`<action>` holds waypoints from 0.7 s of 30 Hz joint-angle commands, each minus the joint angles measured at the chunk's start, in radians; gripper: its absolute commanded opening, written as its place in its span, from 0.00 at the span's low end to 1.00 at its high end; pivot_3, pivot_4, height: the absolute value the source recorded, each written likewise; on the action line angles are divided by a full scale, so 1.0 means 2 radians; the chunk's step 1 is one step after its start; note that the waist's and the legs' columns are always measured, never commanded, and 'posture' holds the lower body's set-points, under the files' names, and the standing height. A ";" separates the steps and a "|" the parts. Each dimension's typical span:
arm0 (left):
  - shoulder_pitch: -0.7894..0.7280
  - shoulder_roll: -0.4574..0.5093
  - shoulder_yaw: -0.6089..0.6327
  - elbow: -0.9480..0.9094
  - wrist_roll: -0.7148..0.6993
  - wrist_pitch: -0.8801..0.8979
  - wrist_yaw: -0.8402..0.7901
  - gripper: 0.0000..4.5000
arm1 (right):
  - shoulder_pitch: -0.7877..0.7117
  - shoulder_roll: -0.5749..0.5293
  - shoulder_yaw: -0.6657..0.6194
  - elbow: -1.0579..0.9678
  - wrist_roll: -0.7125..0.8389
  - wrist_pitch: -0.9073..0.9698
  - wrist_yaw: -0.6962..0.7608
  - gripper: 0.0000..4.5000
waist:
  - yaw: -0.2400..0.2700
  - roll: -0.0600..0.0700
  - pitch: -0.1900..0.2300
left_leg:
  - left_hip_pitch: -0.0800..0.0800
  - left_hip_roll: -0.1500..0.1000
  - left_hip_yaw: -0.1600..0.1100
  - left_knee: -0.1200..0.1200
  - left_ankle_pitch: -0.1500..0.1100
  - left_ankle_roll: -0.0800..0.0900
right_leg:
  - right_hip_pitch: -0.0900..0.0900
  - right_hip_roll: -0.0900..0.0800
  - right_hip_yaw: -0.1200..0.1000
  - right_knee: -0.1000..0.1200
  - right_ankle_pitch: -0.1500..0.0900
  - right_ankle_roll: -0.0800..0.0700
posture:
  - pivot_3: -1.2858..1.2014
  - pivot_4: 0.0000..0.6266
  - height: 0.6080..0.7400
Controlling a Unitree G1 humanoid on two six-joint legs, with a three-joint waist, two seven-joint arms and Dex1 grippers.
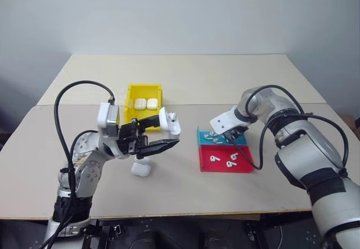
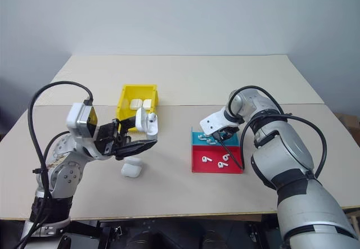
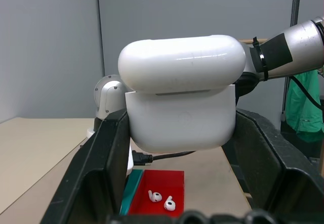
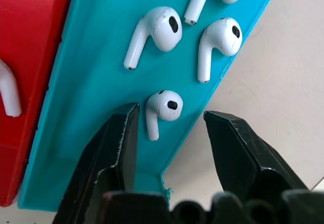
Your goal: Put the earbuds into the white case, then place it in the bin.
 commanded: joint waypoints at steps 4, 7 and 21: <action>-0.003 0.005 0.008 -0.020 -0.011 -0.009 0.004 0.62 | -0.006 0.003 -0.017 0.005 -0.002 -0.002 -0.001 0.59 | 0.000 0.000 0.000 | 0.000 0.000 0.000 0.000 0.000 0.000 | 0.000 0.000 0.000 0.000 0.000 0.000 | 0.52 0.24 1.00; -0.003 0.005 0.007 -0.020 -0.009 -0.010 0.005 0.62 | -0.003 0.003 -0.020 0.005 -0.003 -0.002 -0.002 0.59 | -0.001 0.000 0.000 | 0.000 0.000 0.000 0.000 0.000 0.000 | 0.000 0.000 0.000 0.000 0.000 0.000 | 0.52 0.24 1.00; 0.003 0.006 0.006 -0.028 -0.008 -0.010 0.013 0.62 | 0.004 0.007 -0.025 0.007 -0.011 0.002 -0.004 0.39 | -0.001 0.000 0.000 | 0.000 0.000 0.000 0.000 0.000 0.000 | 0.000 0.000 0.000 0.000 0.000 0.000 | 0.52 0.24 1.00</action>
